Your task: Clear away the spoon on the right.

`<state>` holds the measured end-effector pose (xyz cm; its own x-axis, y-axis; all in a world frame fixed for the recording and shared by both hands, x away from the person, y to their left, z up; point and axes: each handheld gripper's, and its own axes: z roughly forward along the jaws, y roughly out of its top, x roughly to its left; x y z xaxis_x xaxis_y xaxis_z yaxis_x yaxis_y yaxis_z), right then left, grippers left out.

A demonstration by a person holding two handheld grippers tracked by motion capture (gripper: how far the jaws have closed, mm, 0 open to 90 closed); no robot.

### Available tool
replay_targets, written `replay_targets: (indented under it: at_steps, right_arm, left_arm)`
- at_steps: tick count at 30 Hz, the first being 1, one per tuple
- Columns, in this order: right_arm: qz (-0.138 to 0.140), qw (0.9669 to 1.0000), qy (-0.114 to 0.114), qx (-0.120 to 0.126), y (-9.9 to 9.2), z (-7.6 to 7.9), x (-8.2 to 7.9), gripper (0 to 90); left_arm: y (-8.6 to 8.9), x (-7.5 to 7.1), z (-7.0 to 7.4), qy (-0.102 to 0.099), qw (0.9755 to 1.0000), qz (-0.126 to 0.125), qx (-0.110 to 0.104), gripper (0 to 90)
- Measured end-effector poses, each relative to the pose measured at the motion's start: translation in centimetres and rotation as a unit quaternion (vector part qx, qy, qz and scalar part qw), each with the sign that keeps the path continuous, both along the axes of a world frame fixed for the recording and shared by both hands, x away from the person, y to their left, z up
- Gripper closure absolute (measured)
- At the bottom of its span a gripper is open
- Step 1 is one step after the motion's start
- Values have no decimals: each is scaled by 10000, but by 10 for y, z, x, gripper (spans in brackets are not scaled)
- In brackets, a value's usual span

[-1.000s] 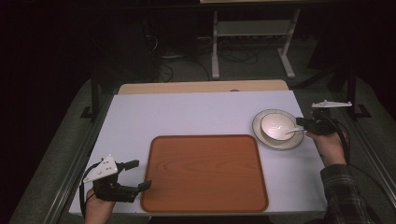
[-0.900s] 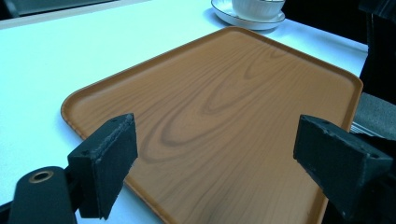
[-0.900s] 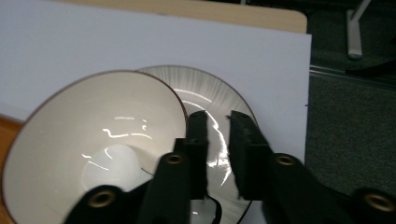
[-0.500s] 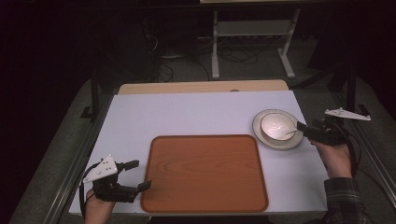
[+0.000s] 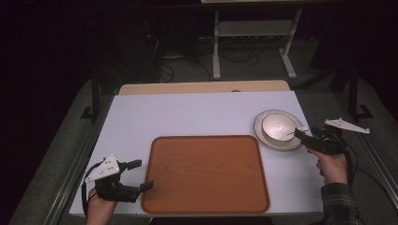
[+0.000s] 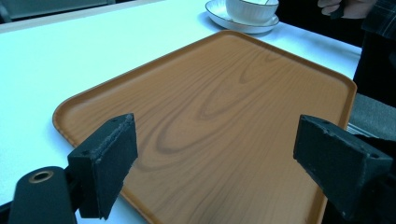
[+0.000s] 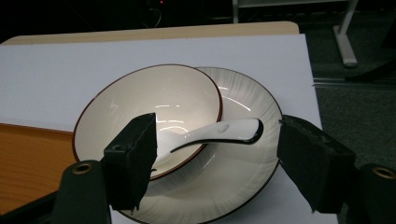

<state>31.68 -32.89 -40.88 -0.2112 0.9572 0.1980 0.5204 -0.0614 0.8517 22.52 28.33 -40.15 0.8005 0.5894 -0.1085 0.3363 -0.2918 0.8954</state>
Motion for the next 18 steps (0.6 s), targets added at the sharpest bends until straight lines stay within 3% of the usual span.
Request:
replay_targets:
  at_steps: [6,18]
  right_arm:
    - [46,9999,87,56,3,-11,11,300]
    - [142,9996,160,176,4,-19,19,429]
  left_arm:
    - [-2,3,0,-17,10000,-48,-46,133]
    - [-2,4,0,-15,10000,-59,4,133]
